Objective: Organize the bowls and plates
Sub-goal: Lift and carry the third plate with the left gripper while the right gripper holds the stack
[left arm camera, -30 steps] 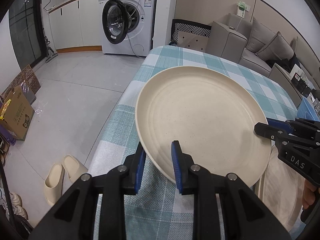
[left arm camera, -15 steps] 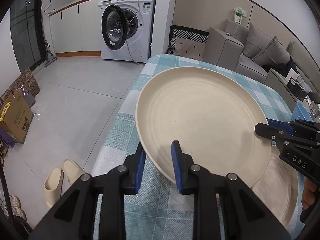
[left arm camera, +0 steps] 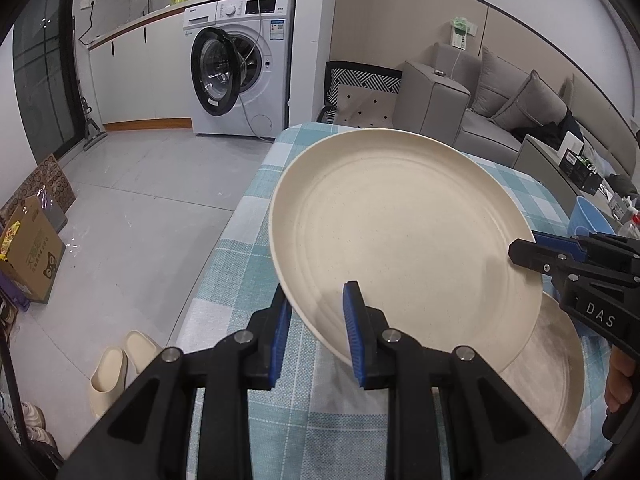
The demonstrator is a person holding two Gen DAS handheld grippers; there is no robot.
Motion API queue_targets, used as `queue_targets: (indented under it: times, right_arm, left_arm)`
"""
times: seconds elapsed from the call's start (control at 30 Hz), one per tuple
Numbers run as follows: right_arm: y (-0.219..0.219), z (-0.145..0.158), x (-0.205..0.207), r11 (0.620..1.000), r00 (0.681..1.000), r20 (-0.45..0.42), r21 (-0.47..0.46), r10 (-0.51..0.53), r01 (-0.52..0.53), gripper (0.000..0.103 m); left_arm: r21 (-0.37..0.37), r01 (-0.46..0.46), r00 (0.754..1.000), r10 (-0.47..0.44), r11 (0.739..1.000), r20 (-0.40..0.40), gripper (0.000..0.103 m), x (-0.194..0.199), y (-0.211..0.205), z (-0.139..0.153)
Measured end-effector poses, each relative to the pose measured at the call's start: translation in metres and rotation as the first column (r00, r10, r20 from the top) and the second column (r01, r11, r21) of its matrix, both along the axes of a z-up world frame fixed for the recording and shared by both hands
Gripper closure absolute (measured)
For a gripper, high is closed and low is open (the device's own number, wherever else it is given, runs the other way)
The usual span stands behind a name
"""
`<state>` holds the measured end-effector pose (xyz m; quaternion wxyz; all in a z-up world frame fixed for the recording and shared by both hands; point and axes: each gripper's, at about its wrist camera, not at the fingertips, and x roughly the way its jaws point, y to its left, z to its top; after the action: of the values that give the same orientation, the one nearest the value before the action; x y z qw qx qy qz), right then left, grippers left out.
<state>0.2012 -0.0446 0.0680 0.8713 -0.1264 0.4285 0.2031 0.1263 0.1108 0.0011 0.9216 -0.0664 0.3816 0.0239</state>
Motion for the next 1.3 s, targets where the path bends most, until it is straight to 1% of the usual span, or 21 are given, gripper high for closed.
queue_targets:
  times: [0.33, 0.8, 1.3]
  right_arm:
    - [-0.021, 0.01, -0.013, 0.999, 1.0, 0.015, 0.02, -0.026, 0.025, 0.083]
    - [-0.063, 0.017, -0.043, 0.996, 0.997, 0.034, 0.044, -0.076, 0.074, 0.083]
    - [-0.099, 0.004, -0.068, 0.989, 0.992, 0.019, 0.076, -0.125, 0.123, 0.083]
  left_arm:
    - [0.011, 0.038, 0.999, -0.038, 0.999, 0.017, 0.078, -0.004, -0.018, 0.009]
    - [0.028, 0.113, 0.993, -0.114, 0.993, 0.014, 0.078, -0.01, -0.051, 0.012]
    - [0.065, 0.167, 0.986, -0.167, 0.984, -0.007, 0.078, -0.019, -0.081, 0.007]
